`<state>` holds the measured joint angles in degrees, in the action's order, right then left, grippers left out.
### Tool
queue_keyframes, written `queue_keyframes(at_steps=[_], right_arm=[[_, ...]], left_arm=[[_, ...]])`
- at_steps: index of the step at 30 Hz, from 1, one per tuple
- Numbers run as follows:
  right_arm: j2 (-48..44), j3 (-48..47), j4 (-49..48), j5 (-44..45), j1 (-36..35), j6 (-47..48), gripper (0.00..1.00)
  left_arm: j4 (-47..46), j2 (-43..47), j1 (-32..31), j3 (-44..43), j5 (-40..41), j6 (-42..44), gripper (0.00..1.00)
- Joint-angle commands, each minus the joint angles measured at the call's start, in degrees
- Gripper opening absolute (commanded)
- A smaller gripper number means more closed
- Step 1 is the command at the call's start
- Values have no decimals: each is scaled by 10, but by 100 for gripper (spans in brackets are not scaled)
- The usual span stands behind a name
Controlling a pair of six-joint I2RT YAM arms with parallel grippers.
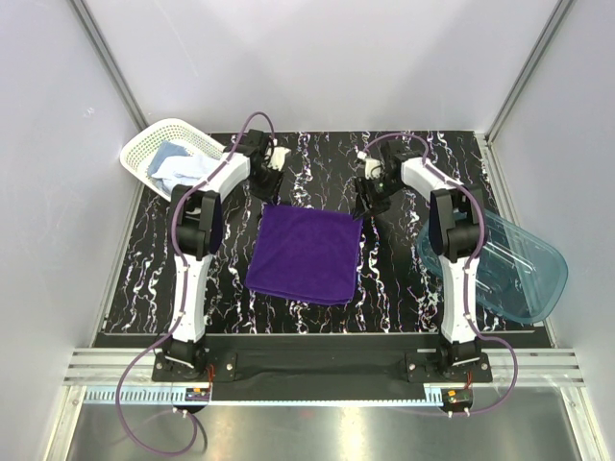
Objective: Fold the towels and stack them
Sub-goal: Fold the towel
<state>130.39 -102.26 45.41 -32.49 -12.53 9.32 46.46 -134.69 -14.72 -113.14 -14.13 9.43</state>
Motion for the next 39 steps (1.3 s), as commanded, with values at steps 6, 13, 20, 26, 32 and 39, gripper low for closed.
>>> queue_keyframes(at_steps=[6, 13, 20, 26, 32, 39], right_arm=[[29, -35, 32, -34, 1, 50, 33], [23, -22, 12, -19, 15, 54, 0], [24, -39, 21, -35, 21, 62, 26], [29, -56, 25, -43, 21, 63, 41], [41, -70, 33, -52, 22, 70, 41], [57, -80, 41, -66, 21, 76, 40]], left_arm=[[11, -10, 14, -24, -32, 28, 20], [13, -12, 19, -30, -46, 19, 5], [25, -3, 30, -35, -56, 23, 39], [35, -5, 37, -40, -71, 38, 38], [43, -19, 36, -46, -80, 45, 35], [43, -26, 37, -52, -95, 46, 17]])
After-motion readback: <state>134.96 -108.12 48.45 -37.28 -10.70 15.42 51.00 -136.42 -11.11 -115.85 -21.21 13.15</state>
